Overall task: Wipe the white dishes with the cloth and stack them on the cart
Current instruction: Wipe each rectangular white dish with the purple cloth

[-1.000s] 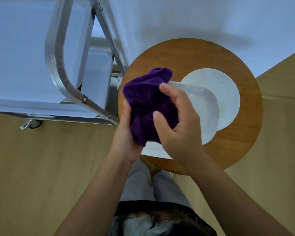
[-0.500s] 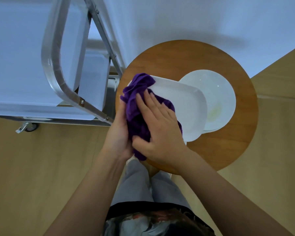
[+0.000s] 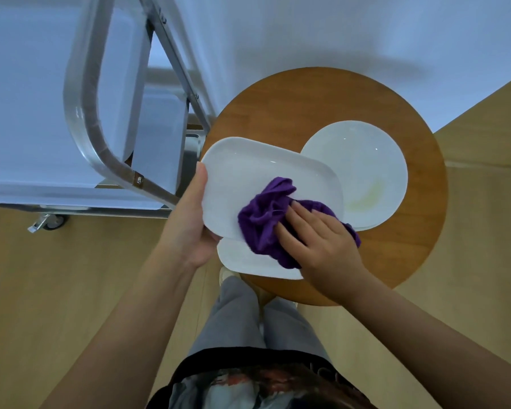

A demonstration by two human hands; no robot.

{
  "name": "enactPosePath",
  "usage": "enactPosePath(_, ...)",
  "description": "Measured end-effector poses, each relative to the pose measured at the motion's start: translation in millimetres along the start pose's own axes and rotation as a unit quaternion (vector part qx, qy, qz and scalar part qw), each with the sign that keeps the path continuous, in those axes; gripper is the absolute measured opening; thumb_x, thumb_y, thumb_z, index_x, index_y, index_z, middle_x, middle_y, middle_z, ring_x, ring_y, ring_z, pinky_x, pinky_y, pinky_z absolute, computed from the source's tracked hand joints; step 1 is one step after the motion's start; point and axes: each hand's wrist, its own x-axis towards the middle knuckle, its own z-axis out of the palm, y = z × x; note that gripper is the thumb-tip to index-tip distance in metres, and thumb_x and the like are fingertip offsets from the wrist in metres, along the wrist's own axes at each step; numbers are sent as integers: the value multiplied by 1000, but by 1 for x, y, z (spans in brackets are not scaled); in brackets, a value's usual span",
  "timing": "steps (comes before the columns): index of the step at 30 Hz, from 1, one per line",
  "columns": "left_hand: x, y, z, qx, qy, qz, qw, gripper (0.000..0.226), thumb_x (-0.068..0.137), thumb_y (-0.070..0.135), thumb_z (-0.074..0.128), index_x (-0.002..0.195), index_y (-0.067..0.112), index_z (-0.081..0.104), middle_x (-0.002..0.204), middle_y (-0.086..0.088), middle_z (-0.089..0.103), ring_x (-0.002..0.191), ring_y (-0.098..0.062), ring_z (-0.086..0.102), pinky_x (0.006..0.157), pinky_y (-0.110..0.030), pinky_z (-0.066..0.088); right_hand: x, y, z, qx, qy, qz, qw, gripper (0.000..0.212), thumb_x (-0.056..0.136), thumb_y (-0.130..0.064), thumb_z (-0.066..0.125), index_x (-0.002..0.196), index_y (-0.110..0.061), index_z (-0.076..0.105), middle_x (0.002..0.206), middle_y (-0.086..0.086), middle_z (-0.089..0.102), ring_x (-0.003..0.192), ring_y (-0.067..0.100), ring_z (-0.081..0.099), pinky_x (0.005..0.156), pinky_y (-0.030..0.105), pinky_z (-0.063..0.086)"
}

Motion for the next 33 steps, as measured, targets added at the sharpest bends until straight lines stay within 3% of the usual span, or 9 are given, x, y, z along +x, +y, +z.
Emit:
enactPosePath(6, 0, -6, 15, -30, 84, 21, 996, 37, 96, 44, 42, 118, 21, 60, 104, -2, 74, 92, -20, 71, 64, -32, 58, 3, 14, -10, -13, 25, 10, 1000, 23, 89, -11, 59, 107, -2, 69, 100, 15, 71, 88, 30, 70, 68, 36, 55)
enactPosePath(9, 1, -33, 45, -17, 195, 67, 978, 40, 91, 35, 55, 127, 16, 55, 113, -5, 70, 98, -20, 69, 81, -35, 58, 23, -7, -6, 5, 42, 99, 994, 25, 80, -5, 67, 104, 0, 69, 84, 13, 72, 66, 27, 66, 54, 35, 51)
enactPosePath(11, 6, -40, 56, 32, 248, 92, 964, 44, 98, 37, 46, 134, 11, 49, 116, -12, 66, 104, -23, 65, 85, -36, 56, 35, -22, -1, 9, 52, 129, 990, 28, 77, -4, 67, 105, -1, 69, 87, 14, 72, 68, 28, 66, 55, 36, 50)
enactPosePath(13, 11, -33, 53, 39, 273, 90, 957, 51, 99, 41, 40, 133, 4, 49, 95, -11, 68, 83, -12, 68, 67, -26, 57, 36, -24, 0, 6, 68, 103, 992, 24, 85, -8, 60, 107, -2, 69, 98, 16, 71, 84, 28, 69, 60, 35, 53)
enactPosePath(15, 14, -21, 44, 63, 272, 93, 956, 41, 99, 39, 41, 123, 8, 56, 88, -7, 68, 69, -4, 66, 56, -19, 54, 27, -16, -2, 5, 78, 52, 996, 26, 94, -13, 52, 111, -4, 68, 106, 15, 70, 97, 28, 68, 67, 35, 55)
enactPosePath(19, 15, -7, 30, 155, 230, 118, 953, 18, 99, 37, 43, 87, 30, 55, 74, 13, 71, 76, -9, 68, 56, -22, 54, 10, 13, -12, -23, 52, -64, 996, 28, 94, -15, 51, 116, -9, 66, 114, 11, 67, 105, 27, 65, 86, 37, 52)
enactPosePath(24, 19, 37, 16, 328, 100, 3, 939, 26, 99, 36, 45, 88, 20, 62, 70, 6, 74, 72, -20, 69, 67, -34, 53, 11, 41, -33, -18, 6, -193, 981, 31, 87, -13, 56, 117, -12, 66, 114, 10, 68, 105, 27, 64, 91, 36, 49)
enactPosePath(30, 4, 27, 52, 138, 91, -11, 986, 32, 97, 34, 49, 121, 14, 55, 110, -9, 69, 98, -26, 67, 69, -35, 56, 30, 24, -44, -34, 48, -76, 995, 20, 84, -15, 63, 100, -5, 70, 84, 7, 70, 74, 23, 65, 64, 30, 50)
enactPosePath(33, -10, -7, 76, 110, 194, 90, 971, 18, 99, 29, 46, 99, 18, 60, 88, -2, 65, 82, -16, 63, 62, -27, 52, 47, 19, -44, -52, 67, -34, 996, 21, 78, -11, 73, 97, -5, 71, 79, 7, 68, 72, 24, 64, 62, 30, 49)
